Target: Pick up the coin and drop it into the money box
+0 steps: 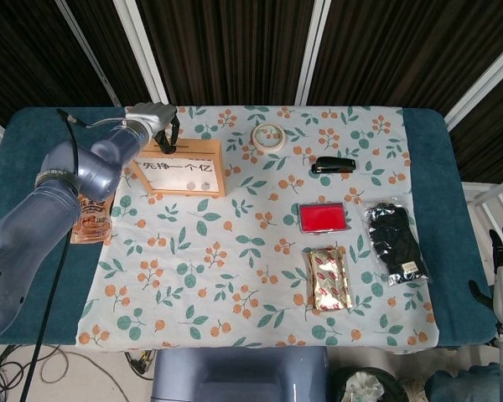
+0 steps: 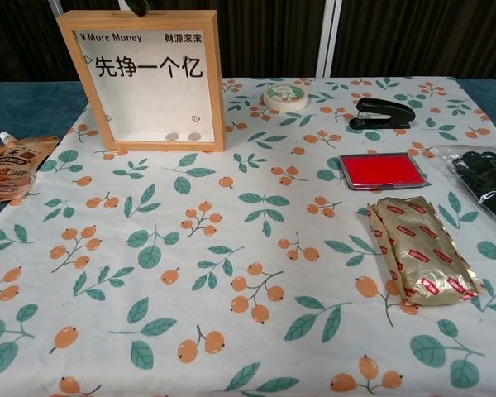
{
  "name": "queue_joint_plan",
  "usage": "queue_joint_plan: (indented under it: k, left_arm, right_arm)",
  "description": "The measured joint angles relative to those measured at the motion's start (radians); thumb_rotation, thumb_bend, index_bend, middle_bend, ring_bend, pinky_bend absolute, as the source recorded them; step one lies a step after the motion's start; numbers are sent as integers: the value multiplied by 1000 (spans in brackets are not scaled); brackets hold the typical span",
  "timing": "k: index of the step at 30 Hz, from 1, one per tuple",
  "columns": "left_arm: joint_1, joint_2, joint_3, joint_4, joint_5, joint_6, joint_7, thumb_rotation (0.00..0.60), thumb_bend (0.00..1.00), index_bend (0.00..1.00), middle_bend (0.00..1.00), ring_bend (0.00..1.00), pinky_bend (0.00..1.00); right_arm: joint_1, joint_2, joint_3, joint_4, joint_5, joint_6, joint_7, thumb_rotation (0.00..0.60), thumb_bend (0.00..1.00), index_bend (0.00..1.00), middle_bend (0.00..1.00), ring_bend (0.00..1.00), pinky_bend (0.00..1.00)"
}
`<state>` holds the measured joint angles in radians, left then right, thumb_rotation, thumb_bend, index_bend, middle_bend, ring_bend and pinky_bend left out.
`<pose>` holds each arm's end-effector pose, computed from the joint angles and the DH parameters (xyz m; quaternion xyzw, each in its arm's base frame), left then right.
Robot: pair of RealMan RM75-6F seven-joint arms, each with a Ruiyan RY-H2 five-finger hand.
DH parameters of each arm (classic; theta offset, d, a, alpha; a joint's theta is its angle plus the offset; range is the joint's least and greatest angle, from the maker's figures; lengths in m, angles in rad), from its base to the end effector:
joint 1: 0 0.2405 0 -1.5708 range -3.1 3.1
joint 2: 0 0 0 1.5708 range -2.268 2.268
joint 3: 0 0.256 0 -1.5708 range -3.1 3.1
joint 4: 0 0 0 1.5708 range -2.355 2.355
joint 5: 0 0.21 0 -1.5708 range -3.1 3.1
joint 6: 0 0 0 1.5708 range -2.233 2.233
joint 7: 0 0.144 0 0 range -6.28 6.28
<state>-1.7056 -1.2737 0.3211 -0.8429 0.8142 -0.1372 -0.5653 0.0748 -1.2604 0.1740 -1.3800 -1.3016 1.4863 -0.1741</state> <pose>-0.0269 0.5423 0.1385 -0.7254 -0.4863 -0.1462 0.4648 -0.3617 -0.2003 0.1680 0.5333 -0.3309 0.3038 0.7168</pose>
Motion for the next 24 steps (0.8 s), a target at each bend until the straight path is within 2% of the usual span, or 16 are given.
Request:
queue_joint_plan:
  k: [6,24]
  left_arm:
    - [1,0,-8,3,25,-3,-16,600,631,553,32,0,0]
    - [-2,1,-24,-4,88,9,-50,600,627,545,25,0,0]
  right_arm:
    - [0,0,-1,-1,0,-1,-2,600,302,0,0,0,0]
    - [-1,4,3,-7,6,0,-4,600,302,0,0,0,0]
